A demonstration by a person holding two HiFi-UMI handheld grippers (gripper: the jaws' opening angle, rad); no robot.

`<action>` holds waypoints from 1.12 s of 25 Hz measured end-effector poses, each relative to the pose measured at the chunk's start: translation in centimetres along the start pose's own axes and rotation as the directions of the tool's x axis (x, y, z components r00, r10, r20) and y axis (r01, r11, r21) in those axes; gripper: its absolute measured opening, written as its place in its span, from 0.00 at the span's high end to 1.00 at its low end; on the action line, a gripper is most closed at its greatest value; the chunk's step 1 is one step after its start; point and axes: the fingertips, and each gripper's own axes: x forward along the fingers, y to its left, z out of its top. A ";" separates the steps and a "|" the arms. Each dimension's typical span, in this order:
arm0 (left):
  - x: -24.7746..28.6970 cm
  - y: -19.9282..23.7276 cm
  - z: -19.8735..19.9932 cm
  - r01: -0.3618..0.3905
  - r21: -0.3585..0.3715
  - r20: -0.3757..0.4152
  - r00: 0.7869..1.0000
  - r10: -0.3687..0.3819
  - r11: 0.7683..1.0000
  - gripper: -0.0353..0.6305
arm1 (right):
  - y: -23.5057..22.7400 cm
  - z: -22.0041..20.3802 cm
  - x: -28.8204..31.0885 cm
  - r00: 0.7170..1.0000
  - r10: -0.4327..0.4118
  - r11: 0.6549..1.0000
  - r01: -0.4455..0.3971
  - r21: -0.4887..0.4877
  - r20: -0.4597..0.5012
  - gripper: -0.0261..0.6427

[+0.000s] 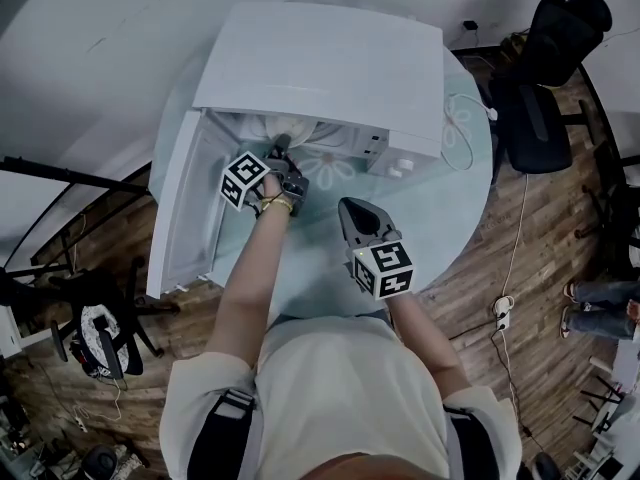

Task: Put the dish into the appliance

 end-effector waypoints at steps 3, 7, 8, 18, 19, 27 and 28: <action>0.0 -0.2 0.1 0.015 0.009 -0.011 1.000 -0.015 1.000 0.76 | 0.4 -0.1 0.2 1.000 0.004 1.000 -0.005 -0.006 -0.005 0.95; -0.5 0.8 -0.6 0.001 -0.034 -0.042 0.999 -0.002 0.999 0.65 | 1.0 0.0 0.1 1.000 0.003 1.000 -0.003 -0.005 0.003 0.95; -0.7 1.0 -0.8 0.003 -0.040 -0.046 0.999 -0.005 0.999 0.65 | 1.1 0.0 0.1 1.000 0.001 1.000 -0.001 -0.007 0.005 0.95; -5.5 -0.7 -3.6 0.082 0.076 -0.200 0.978 -0.066 0.994 0.66 | 2.3 0.3 -0.4 0.997 -0.057 0.998 0.058 -0.025 0.046 0.95; -6.4 -1.0 -4.0 0.094 0.108 -0.226 0.972 -0.068 0.990 0.67 | 2.7 0.3 -0.5 0.997 -0.061 0.998 0.062 -0.025 0.053 0.95; -13.3 -1.4 -4.7 0.119 0.287 -0.305 0.952 -0.027 0.951 0.93 | 6.3 -1.2 -2.3 0.993 -0.101 0.995 0.100 0.019 0.068 0.95; -14.3 -1.6 -4.7 0.127 0.309 -0.311 0.950 -0.026 0.943 0.93 | 6.9 -1.4 -2.7 0.992 -0.108 0.994 0.106 0.020 0.068 0.95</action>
